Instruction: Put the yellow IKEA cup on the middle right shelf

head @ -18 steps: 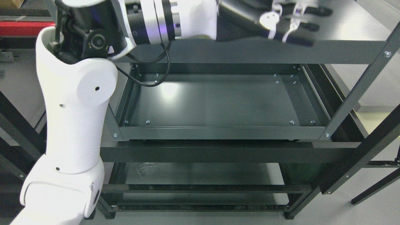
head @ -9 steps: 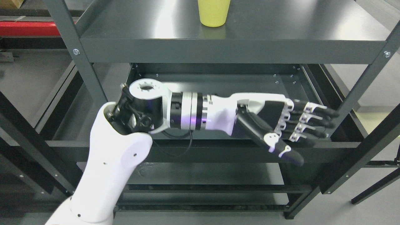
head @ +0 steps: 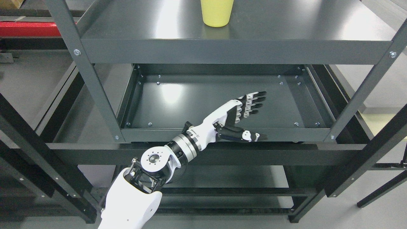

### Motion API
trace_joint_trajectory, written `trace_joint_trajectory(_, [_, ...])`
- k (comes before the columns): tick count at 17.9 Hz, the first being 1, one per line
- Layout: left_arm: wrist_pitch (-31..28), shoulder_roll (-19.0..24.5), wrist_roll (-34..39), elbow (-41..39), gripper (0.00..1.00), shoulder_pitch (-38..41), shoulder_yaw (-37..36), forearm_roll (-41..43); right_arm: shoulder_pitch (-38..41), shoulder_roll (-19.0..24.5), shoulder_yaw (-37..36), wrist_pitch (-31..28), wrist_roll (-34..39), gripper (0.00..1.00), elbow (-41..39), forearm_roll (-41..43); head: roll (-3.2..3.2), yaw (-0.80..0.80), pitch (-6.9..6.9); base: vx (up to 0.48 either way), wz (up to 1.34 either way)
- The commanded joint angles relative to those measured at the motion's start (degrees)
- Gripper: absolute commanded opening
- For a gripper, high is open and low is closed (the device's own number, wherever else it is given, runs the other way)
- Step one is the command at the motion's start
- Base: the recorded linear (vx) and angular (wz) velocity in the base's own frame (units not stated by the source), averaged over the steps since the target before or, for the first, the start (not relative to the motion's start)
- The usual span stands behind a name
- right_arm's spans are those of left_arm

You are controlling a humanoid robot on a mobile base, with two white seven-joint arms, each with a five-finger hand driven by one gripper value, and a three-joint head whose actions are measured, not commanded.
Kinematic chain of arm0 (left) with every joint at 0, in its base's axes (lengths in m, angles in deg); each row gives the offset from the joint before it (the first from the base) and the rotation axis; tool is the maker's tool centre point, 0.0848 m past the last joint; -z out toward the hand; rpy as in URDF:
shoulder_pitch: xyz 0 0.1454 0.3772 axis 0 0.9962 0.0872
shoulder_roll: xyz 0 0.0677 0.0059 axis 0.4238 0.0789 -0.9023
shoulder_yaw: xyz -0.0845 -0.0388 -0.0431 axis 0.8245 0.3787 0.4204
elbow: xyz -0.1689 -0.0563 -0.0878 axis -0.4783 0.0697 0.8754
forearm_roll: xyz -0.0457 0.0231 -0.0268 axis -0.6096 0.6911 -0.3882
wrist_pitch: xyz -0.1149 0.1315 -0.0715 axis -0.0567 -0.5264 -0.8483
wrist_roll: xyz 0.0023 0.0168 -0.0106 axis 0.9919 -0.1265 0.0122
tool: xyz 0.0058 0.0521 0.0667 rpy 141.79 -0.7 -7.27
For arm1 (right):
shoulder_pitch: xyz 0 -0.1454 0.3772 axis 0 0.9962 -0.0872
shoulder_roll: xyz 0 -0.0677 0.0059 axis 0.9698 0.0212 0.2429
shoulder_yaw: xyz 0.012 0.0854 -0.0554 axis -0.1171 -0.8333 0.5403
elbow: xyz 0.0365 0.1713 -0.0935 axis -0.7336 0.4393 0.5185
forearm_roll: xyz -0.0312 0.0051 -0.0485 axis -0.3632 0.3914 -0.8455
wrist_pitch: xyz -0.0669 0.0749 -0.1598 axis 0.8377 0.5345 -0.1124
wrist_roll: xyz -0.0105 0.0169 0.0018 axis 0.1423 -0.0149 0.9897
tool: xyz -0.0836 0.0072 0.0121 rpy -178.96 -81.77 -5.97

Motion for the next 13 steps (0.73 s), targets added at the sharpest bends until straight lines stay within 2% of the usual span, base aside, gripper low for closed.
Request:
trace_joint_trajectory(1, [7.93,0.99,4.47,1.9,0.99,8.57,14.94,9.23,0.79,-1.0,0.97,-0.05,-0.02,0.99,0.0,1.41,0.0,0.0,0.0,0.0,0.0])
trace_joint_trajectory(4, [11.45,0.99,4.82,-5.48,0.99,14.37,19.35,9.23,0.79,-1.0,0.97,-0.05,-0.02,0.99,0.0,1.41,0.0,0.0,0.0,0.005,0.01])
trace_joint_trajectory(6, [11.37,0.99,5.09,-8.12,0.99,17.18,20.84,9.32,0.79,-1.0,0.97,-0.05,-0.02,0.99,0.0,1.41,0.0,0.0,0.0,0.0,0.0])
trace_joint_trajectory(13, [11.72,0.99,8.6,-8.84,0.99,20.1,26.12,10.55,0.79,-1.0,0.97,-0.05,-0.02,0.99,0.0,1.41,0.0,0.0,0.0,0.0,0.0])
